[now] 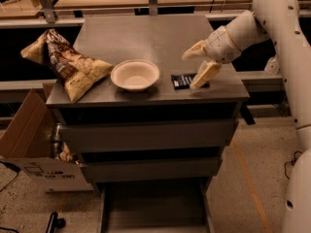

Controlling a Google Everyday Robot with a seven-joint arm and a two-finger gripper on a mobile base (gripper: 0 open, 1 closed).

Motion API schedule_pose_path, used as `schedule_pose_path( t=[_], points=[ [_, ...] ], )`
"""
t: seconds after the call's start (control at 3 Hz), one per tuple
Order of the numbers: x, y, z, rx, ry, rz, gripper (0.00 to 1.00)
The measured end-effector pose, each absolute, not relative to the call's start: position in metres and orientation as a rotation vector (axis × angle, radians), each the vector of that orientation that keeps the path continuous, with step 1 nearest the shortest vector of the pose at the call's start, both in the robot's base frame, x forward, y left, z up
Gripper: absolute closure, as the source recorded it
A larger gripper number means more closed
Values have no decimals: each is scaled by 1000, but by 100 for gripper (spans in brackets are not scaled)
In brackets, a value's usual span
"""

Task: Pick rxbar blueberry from bottom drawer and place on counter

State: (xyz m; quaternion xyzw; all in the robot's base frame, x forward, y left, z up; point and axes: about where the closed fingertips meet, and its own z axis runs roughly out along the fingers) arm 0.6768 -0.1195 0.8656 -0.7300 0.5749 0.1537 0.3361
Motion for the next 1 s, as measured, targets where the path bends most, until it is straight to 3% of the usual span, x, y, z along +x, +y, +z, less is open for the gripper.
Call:
schedule_pose_path(
  t=[0.67,1.0],
  points=[
    [677,-117,870,-1875,1504,468,0],
    [660,-140,895,-1816,1544,435,0]
  ],
)
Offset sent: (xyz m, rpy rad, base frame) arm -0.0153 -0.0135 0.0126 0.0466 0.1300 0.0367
